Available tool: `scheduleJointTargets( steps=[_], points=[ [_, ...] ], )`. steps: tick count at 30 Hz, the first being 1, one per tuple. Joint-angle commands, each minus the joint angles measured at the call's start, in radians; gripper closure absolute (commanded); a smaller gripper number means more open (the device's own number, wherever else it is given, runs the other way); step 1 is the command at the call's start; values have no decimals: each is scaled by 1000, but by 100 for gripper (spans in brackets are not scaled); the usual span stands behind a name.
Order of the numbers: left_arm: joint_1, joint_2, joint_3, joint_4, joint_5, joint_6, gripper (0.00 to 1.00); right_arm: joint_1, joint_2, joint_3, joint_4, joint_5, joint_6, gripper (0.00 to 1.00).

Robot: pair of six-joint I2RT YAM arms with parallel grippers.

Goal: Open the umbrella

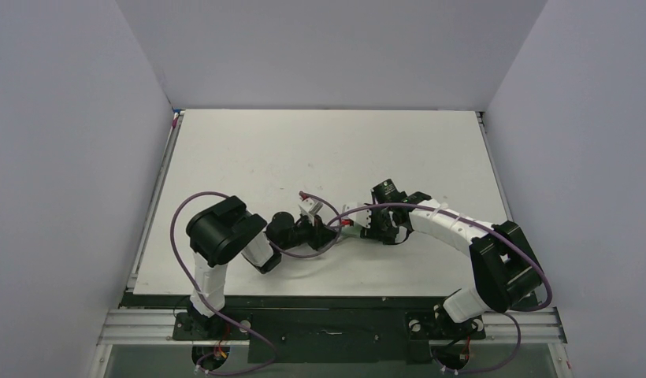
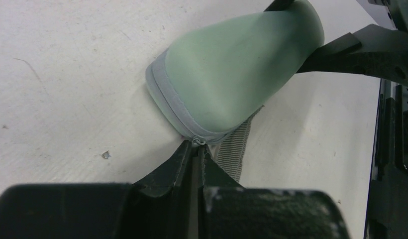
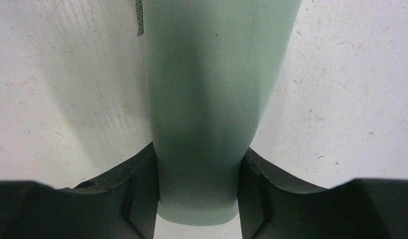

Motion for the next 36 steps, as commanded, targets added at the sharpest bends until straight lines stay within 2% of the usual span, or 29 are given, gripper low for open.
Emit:
scheduleJointTargets(
  steps=[1, 6, 13, 17, 29, 32, 34, 36],
  points=[
    [67, -53, -14, -47, -20, -19, 100, -6, 11, -48, -84, -20, -45, 83],
    [135, -66, -3, -72, -25, -10, 100, -7, 9, -56, -97, -17, -87, 84],
    [152, -46, 30, -64, 30, 17, 100, 5, 2, -54, -139, -29, -217, 84],
    [150, -42, 31, -54, 94, 18, 100, 5, 28, -24, -194, -28, -389, 83],
    [170, -35, 35, -83, 104, 35, 100, 30, 91, 43, -384, -27, -851, 83],
    [170, -32, 43, -87, 115, 31, 100, 50, 98, 51, -394, -5, -919, 83],
    [167, -35, 36, -89, 127, 31, 100, 58, 109, 69, -391, -4, -951, 81],
    [158, -44, 21, -88, 130, 32, 100, 58, 119, 101, -383, -16, -921, 73]
  ],
)
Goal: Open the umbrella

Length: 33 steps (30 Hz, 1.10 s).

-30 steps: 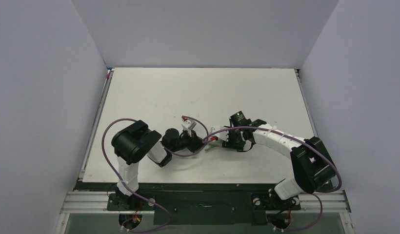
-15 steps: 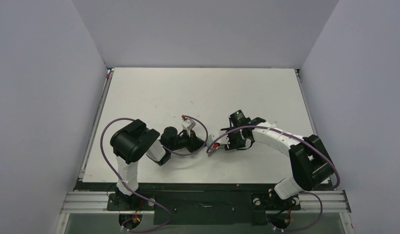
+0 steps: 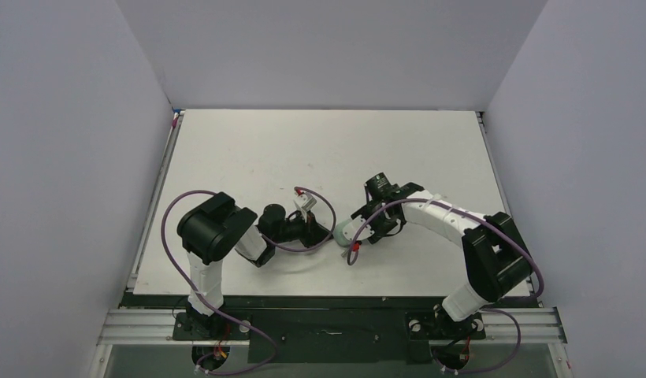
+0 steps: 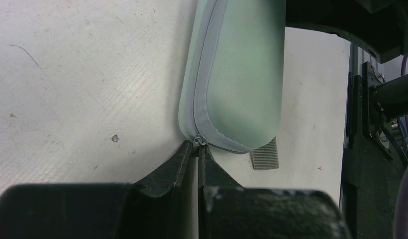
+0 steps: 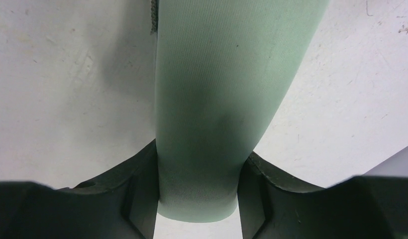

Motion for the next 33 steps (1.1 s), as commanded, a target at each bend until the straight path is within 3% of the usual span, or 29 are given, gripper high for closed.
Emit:
scheduleJointTargets(
  steps=[1, 3, 5, 7, 11, 14, 18, 21, 25, 29, 33],
  points=[
    [30, -11, 8, 0, -107, 34, 100, 34, 55, 15, -281, -14, -143, 61],
    [18, -23, -15, 7, -114, 31, 100, 22, 54, 63, -276, -47, -54, 39],
    [6, -31, -46, 17, -127, 28, 100, 8, 21, 102, -277, -88, 50, 29],
    [-6, -30, -61, 30, -150, 18, 100, -11, -26, 123, -278, -123, 139, 26],
    [-25, -25, -60, 35, -185, 2, 100, -66, -135, 131, -283, -168, 343, 24],
    [-32, -20, -50, 33, -193, 1, 100, -121, -187, 166, -277, -171, 595, 22],
    [-61, -25, -48, 31, -226, 7, 100, -195, -187, 281, -277, -96, 1025, 24],
    [-102, -52, -48, 3, -299, 8, 100, -255, -143, 383, -281, 49, 1416, 25],
    [-163, -89, -47, -46, -408, 18, 100, -348, -49, 508, -386, 133, 1753, 25],
    [-242, -116, -40, -104, -470, 111, 100, -386, -20, 469, -441, 119, 1968, 24],
    [-320, -130, -22, -146, -513, 202, 100, -378, -42, 323, -384, 19, 2045, 23]
  ],
)
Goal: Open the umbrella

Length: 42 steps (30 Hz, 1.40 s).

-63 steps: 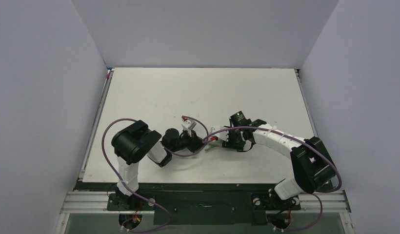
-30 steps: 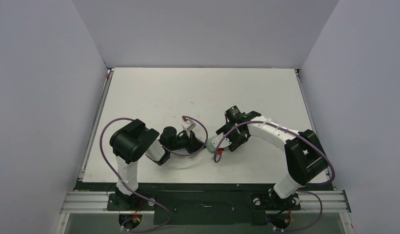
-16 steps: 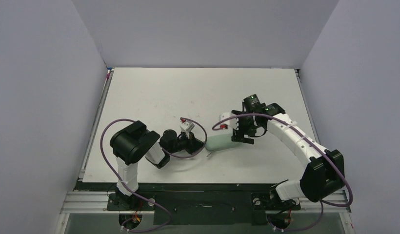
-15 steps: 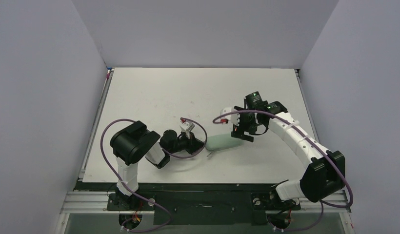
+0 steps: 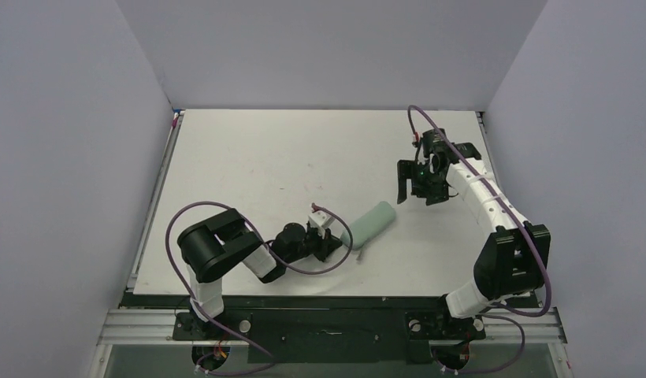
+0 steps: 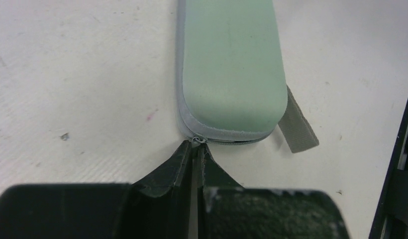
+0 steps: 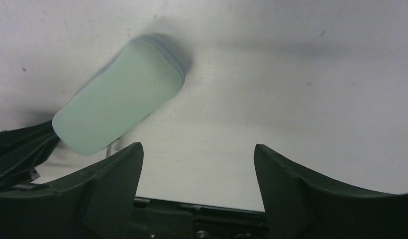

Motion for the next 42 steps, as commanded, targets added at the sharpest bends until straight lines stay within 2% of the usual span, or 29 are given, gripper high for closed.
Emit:
scheduleJointTargets(
  steps=[1, 10, 18, 20, 28, 30, 36, 42],
  points=[
    [-83, -35, 26, -70, -70, 123, 100, 32, -20, -129, 12, -77, 234, 23],
    [-181, -23, 69, -86, -111, 239, 100, 128, 86, -209, 219, -145, 256, 23],
    [-207, 2, 114, -90, -96, 284, 100, 196, 169, -175, 296, -175, 262, 24],
    [-207, 3, 116, -88, -99, 289, 100, 198, 185, -175, 302, -174, 235, 28],
    [-186, -38, 94, -122, -151, 301, 100, 194, 208, -218, 304, -174, 123, 70],
    [-178, -52, 83, -127, -172, 313, 100, 192, 211, -224, 303, -168, 99, 76],
    [-156, -70, 54, -113, -257, 389, 100, 189, 208, -237, 302, -175, 48, 87],
    [-103, -44, 66, -78, -207, 437, 100, 199, 206, -228, 300, -208, -13, 89]
  ],
)
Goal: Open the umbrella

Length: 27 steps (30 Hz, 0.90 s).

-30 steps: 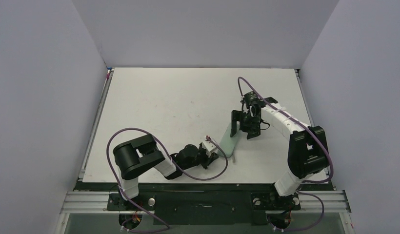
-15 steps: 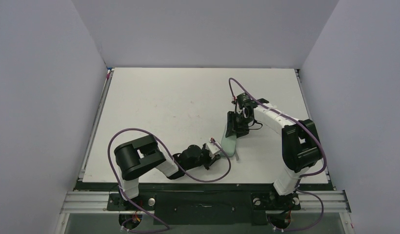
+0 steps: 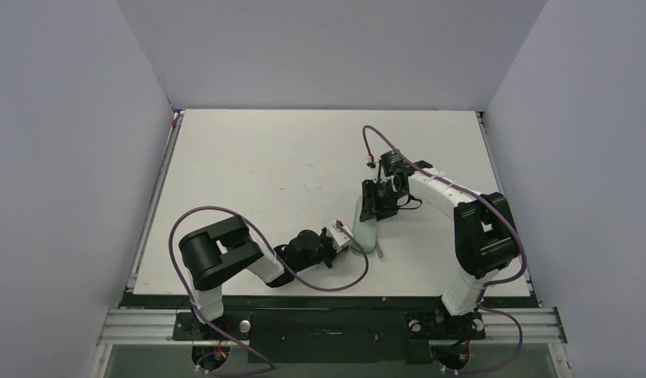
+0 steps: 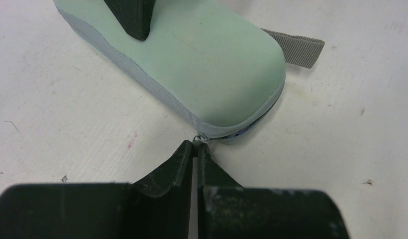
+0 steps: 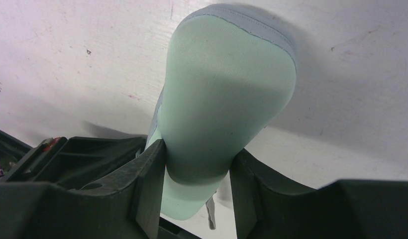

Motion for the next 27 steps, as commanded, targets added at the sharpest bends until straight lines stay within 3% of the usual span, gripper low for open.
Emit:
scheduleJointTargets(
  steps=[1, 19, 27],
  points=[
    [65, -6, 8, 45, -40, 68, 100, 6, 10, -12, -44, 44, -140, 90],
    [200, 120, 153, 53, 60, 133, 100, 27, 13, -22, -125, -68, -301, 92],
    [239, 122, 174, 18, 38, 80, 100, 36, 16, -25, -197, -90, -401, 92]
  ],
)
